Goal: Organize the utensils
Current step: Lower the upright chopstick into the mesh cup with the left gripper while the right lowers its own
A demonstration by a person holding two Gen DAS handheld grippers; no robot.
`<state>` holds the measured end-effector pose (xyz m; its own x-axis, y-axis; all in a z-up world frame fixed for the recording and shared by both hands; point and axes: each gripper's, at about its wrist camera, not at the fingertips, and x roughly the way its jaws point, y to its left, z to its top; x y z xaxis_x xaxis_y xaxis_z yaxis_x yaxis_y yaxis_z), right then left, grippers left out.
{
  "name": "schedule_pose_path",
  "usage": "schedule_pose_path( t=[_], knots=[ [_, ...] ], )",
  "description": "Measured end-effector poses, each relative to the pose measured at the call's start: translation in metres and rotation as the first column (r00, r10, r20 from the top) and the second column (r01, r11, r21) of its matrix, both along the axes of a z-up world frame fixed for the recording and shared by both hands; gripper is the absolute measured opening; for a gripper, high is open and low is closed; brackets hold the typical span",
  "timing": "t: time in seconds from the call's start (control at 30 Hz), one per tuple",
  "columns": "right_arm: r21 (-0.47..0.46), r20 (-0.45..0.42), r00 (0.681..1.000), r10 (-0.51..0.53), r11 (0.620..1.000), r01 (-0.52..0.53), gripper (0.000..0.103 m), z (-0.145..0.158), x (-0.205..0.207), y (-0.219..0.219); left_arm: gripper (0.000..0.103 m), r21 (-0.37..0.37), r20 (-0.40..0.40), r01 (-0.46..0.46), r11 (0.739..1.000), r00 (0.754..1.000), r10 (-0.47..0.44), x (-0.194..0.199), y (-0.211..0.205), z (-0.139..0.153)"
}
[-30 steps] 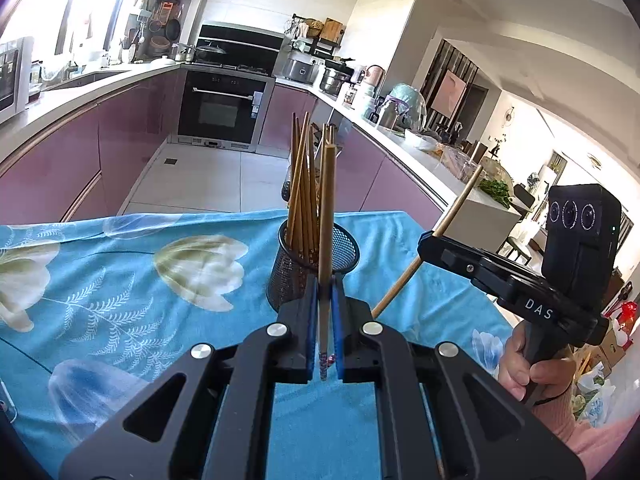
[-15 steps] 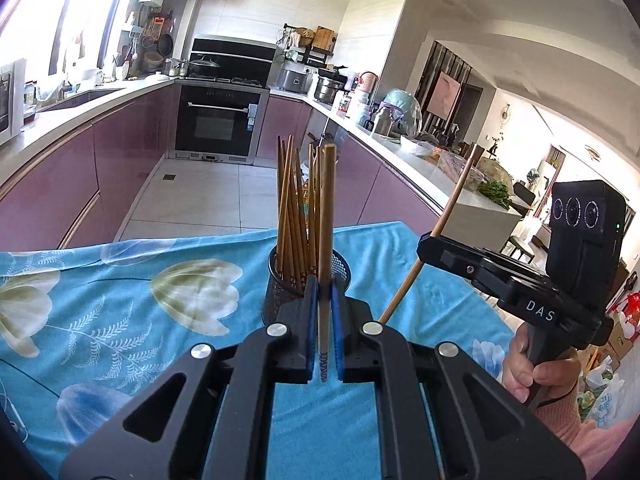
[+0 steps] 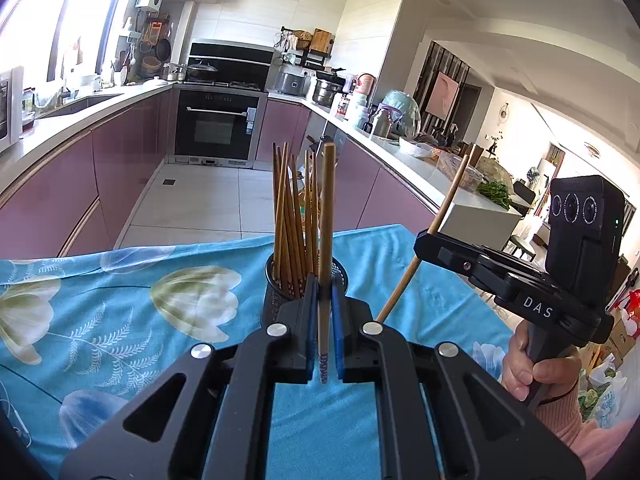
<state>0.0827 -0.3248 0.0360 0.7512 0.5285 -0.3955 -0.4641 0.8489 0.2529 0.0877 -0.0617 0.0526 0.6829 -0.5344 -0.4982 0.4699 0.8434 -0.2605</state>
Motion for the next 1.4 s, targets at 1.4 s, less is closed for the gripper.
schedule_pose_path(
  t=[1.4],
  knots=[
    [-0.001, 0.038, 0.999, 0.007, 1.000, -0.007, 0.006, 0.014, 0.010, 0.000, 0.007, 0.017, 0.051, 0.003, 1.000, 0.999, -0.004, 0.007, -0.008, 0.021]
  ],
)
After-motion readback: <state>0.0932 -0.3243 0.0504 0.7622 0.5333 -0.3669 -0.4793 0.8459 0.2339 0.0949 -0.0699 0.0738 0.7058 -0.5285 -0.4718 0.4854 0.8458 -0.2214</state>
